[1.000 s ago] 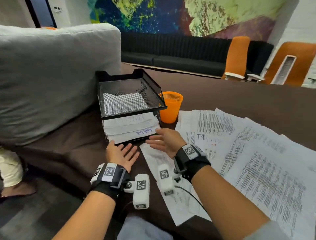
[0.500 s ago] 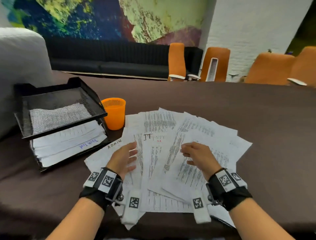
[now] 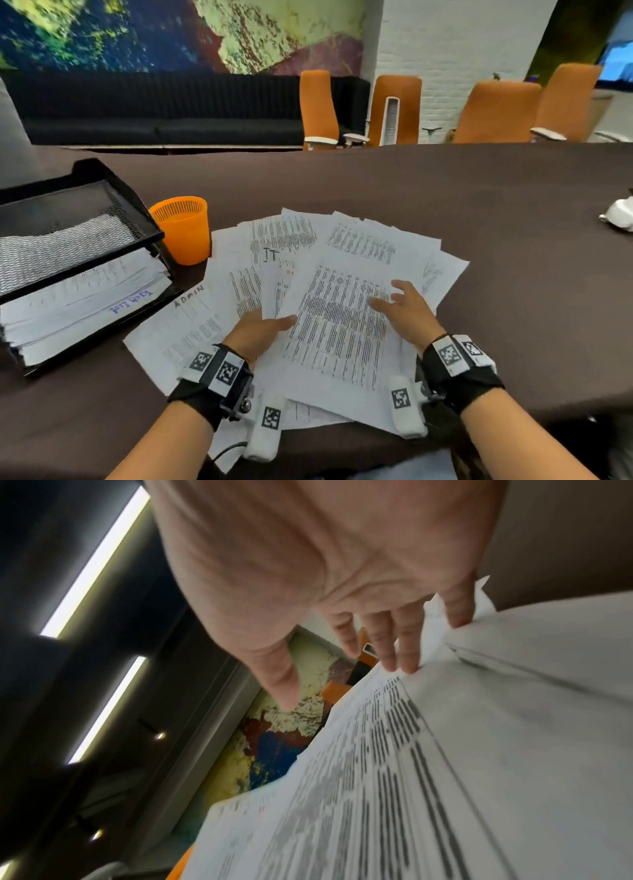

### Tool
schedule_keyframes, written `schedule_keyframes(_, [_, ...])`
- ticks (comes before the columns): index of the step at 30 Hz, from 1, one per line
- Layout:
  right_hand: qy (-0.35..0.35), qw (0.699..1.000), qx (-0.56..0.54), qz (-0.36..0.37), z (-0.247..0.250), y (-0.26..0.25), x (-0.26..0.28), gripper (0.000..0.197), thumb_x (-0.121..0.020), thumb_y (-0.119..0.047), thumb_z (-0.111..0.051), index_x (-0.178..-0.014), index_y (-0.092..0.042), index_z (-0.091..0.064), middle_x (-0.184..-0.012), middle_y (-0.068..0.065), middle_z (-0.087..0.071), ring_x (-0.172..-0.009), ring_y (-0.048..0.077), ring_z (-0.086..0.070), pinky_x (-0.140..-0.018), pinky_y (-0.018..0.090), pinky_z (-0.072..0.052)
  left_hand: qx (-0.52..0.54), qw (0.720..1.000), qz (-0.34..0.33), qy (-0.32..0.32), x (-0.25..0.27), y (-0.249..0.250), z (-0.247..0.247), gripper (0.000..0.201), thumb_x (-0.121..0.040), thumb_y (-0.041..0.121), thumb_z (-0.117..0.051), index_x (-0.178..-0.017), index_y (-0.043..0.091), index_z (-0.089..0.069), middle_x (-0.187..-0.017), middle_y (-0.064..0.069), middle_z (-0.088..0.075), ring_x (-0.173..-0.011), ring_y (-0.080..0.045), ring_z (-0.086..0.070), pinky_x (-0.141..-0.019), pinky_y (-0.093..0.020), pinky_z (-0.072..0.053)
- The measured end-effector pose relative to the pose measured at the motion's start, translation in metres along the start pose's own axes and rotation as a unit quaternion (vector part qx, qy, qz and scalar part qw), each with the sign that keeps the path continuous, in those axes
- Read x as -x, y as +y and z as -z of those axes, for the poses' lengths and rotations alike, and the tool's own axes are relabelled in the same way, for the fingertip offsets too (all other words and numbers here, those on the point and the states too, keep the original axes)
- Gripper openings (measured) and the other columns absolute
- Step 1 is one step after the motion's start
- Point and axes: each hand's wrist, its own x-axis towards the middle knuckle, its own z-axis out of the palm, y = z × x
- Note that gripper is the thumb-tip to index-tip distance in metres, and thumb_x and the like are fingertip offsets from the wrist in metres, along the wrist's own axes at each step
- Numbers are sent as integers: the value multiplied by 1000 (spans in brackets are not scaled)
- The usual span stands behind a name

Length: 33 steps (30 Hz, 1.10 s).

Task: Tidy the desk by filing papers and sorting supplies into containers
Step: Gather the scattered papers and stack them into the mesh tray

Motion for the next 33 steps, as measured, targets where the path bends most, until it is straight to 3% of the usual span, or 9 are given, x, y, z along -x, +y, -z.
schedule_keyframes(4, [-35, 996, 51, 63, -15, 5, -1, 64, -84, -42, -74, -139, -25, -46, -148, 5, -44, -135, 21, -44, -100, 31, -41, -69, 996, -32, 38, 6, -1, -9, 31, -86, 12, -70, -116, 11, -65, -105, -10, -72, -95, -29, -68, -88, -42, -56])
schedule_keyframes(9, [126, 989, 5, 79, 0, 3, -5, 83, -79, -43, -78, -147, -22, -34, -153, 4, -37, -139, 23, -38, -111, 40, -35, -39, 991, -105, 69, 14, 20, 6, 37, -92, 13, -61, -129, 15, -59, -112, -8, -69, -103, -28, -65, -92, -47, -54])
schedule_keyframes(12, [50, 982, -167, 76, 11, -6, -4, 92, -69, -42, -85, -144, -22, -36, -142, 5, -53, -126, 22, -55, -105, 45, -46, 76, 984, -149, 53, 24, 37, 9, 31, -93, 8, -61, -123, 12, -62, -111, -10, -72, -106, -32, -67, -94, -52, -52])
schedule_keyframes(15, [-46, 954, -274, 111, 18, -27, 10, 35, -86, -11, -70, -120, -8, -62, -112, 12, -73, -99, 26, -71, -84, 40, -59, 151, 968, -198, 32, 37, 50, 5, 25, -91, 2, -60, -115, 9, -65, -109, -11, -74, -102, -29, -69, -92, -50, -53])
schedule_keyframes(18, [-44, 946, -263, 183, 23, -45, 23, 17, -89, 0, -62, -103, -7, -69, -96, 5, -76, -89, 20, -73, -69, 26, -58, 140, 957, -254, 26, 48, 61, 5, 26, -85, 2, -66, -107, 16, -68, -106, -5, -75, -104, -23, -70, -93, -42, -52])
schedule_keyframes(21, [-49, 943, -228, 238, 30, -56, 32, 23, -87, -1, -66, -107, -10, -69, -105, 2, -76, -96, 14, -72, -76, 22, -56, 121, 946, -298, 28, 55, 67, 10, 34, -75, 13, -74, -107, 20, -68, -107, 0, -75, -105, -18, -69, -92, -36, -51])
schedule_keyframes(26, [-53, 949, -184, 250, 31, -57, 38, 33, -80, -6, -74, -113, -9, -68, -110, 3, -74, -104, 18, -70, -91, 32, -55, 112, 941, -319, 24, 55, 67, 10, 44, -67, 17, -77, -110, 20, -68, -107, 1, -75, -103, -17, -70, -87, -33, -54])
schedule_keyframes(31, [-71, 952, -160, 252, 22, -55, 38, 35, -78, -10, -77, -112, -12, -69, -106, -1, -76, -101, 15, -71, -90, 30, -56, 70, 948, -310, 14, 49, 59, 2, 33, -79, 18, -73, -110, 26, -67, -106, 10, -75, -102, -7, -69, -86, -27, -53])
schedule_keyframes(33, [-79, 950, -161, 257, 15, -53, 37, 32, -79, -14, -76, -110, -13, -69, -105, -1, -76, -99, 13, -71, -87, 26, -56, 90, 950, -296, 50, 43, 56, 2, 23, -89, 21, -66, -112, 24, -68, -102, 9, -75, -99, -10, -69, -84, -29, -53])
